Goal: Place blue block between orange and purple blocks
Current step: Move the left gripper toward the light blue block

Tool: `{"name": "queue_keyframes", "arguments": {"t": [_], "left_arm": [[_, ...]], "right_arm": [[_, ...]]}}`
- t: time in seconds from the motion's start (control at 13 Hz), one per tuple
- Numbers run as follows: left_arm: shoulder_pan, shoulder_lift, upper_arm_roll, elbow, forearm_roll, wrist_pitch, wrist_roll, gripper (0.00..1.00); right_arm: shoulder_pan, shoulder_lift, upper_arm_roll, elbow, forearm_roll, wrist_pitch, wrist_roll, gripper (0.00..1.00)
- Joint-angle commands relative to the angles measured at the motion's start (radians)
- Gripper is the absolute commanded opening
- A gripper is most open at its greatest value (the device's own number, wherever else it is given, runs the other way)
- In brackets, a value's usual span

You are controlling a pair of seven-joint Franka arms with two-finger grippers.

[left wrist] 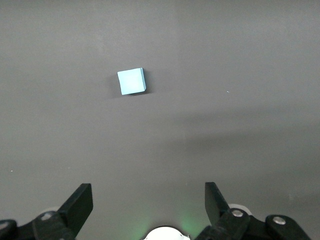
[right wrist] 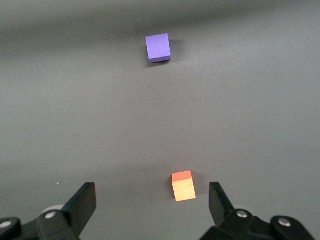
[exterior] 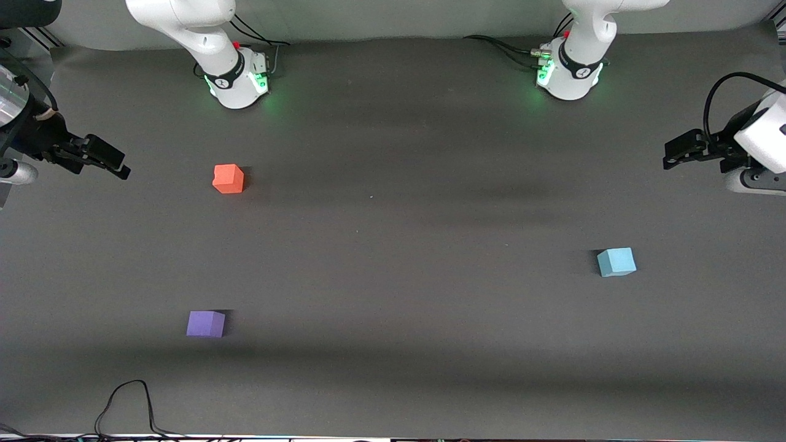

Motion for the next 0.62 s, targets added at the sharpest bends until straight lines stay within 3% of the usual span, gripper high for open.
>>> {"name": "queue_keyframes", "arguments": {"t": [0.0, 0.54], "left_arm": [[-0.005, -0.015, 0.006, -0.004, 0.012, -0.012, 0.012, 1.0], [0.044, -0.012, 0.012, -0.004, 0.012, 0.002, 0.022, 1.0]], "right_arm": [[0.002, 0.002, -0.009, 0.008, 0.019, 0.004, -0.018, 1.0], [0.002, 0.01, -0.015, -0.002, 0.018, 0.028, -0.037, 1.0]]}}
